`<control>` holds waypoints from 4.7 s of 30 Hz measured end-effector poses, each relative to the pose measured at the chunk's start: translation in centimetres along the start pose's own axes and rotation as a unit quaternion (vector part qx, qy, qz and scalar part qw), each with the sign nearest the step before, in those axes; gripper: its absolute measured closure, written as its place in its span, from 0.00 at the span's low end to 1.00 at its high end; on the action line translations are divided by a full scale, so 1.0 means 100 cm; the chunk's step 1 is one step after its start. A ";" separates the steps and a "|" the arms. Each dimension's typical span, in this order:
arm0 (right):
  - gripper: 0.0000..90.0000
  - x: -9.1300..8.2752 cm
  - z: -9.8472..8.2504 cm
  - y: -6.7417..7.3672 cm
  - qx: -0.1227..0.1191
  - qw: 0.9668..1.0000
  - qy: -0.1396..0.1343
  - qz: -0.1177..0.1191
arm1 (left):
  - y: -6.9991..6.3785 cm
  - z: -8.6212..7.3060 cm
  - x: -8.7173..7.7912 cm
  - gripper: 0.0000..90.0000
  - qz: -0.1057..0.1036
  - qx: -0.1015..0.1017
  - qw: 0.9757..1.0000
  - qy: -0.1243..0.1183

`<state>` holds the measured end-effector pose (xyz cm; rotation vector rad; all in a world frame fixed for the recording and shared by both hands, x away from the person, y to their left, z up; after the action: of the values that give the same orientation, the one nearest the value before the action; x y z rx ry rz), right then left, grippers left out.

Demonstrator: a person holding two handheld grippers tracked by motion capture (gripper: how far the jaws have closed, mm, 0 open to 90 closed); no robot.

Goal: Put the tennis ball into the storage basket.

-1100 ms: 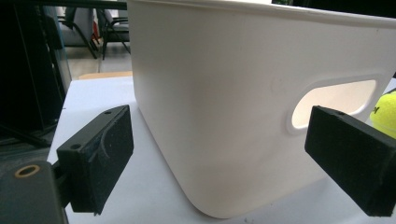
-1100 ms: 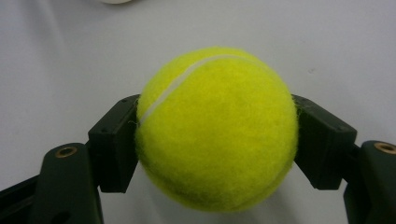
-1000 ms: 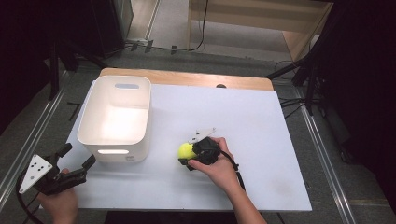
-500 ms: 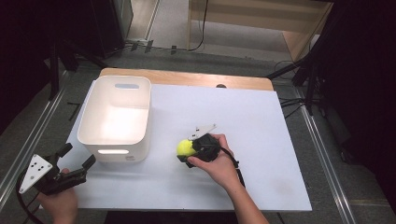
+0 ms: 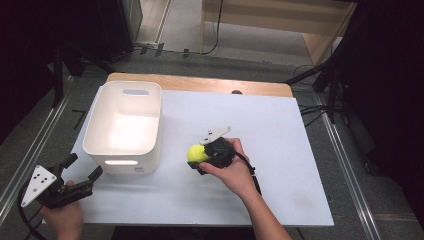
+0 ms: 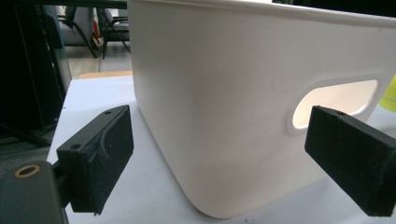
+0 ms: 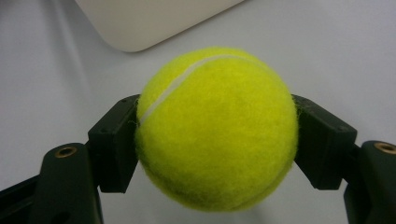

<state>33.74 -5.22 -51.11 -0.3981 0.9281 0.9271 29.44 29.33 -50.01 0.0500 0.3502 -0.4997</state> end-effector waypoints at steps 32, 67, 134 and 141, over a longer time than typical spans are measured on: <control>0.27 -0.015 0.028 0.000 -0.006 1.000 -0.010 0.024 | 0.000 0.000 0.000 0.09 -0.001 -0.003 1.000 -0.002; 0.27 -0.026 0.070 0.003 -0.025 0.999 -0.020 0.034 | 0.000 0.000 0.000 0.09 -0.001 -0.004 1.000 -0.001; 0.27 -0.035 0.144 0.018 -0.053 0.996 -0.046 0.052 | 0.000 0.000 0.002 0.09 0.003 0.001 1.000 0.005; 0.27 -0.030 0.150 0.024 -0.058 0.996 -0.046 0.056 | 0.000 0.000 0.002 0.09 0.002 0.001 1.000 0.005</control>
<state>38.62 4.40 -39.96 -0.4017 0.8216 1.0966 29.56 29.21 -50.10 0.0551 0.3591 -0.4953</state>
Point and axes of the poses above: each handheld gripper's, and its own axes: x roughly forward along the jaws, z roughly out of its top, y roughly to its left, the point moved 8 cm from there along x, roughly forward along the jaws, and after that the axes turned 9 degrees about y, right-handed, at the moved point
